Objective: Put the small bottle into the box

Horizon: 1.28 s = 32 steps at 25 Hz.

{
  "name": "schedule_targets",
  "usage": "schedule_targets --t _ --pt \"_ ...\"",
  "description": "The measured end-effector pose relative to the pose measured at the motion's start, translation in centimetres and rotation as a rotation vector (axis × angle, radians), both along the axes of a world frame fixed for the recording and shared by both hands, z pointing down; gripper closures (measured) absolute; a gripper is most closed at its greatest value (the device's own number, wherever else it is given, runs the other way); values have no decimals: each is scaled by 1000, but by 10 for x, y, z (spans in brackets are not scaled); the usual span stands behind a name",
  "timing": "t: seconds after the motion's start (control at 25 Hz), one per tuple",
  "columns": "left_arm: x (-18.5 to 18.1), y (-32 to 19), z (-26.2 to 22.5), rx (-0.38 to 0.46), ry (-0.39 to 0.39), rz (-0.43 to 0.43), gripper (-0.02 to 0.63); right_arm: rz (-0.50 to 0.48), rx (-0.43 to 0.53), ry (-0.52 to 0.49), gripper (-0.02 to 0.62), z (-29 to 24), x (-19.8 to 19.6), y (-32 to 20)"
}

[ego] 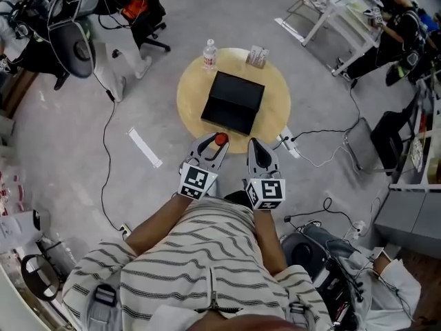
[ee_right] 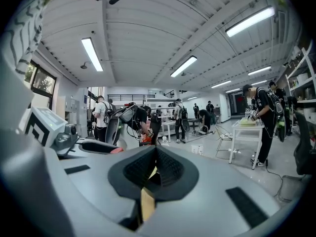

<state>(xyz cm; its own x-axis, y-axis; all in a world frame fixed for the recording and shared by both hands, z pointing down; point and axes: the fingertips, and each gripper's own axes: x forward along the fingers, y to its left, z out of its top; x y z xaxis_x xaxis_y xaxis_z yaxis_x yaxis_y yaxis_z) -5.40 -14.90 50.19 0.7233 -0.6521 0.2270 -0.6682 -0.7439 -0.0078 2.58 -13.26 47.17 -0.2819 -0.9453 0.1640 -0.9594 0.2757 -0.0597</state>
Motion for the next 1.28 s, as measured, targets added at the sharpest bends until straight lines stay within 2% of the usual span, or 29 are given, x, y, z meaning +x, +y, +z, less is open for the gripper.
schedule_targets --t 0.28,0.96,1.28 --pt "9 -14 9 -23 -11 -5 457 -15 -10 -28 586 4 7 -16" --pt "53 -60 33 -68 -64 -80 457 -111 -46 -13 586 19 48 -60" --pt "62 -77 50 -79 -103 -112 457 -140 -61 -15 586 31 57 -72"
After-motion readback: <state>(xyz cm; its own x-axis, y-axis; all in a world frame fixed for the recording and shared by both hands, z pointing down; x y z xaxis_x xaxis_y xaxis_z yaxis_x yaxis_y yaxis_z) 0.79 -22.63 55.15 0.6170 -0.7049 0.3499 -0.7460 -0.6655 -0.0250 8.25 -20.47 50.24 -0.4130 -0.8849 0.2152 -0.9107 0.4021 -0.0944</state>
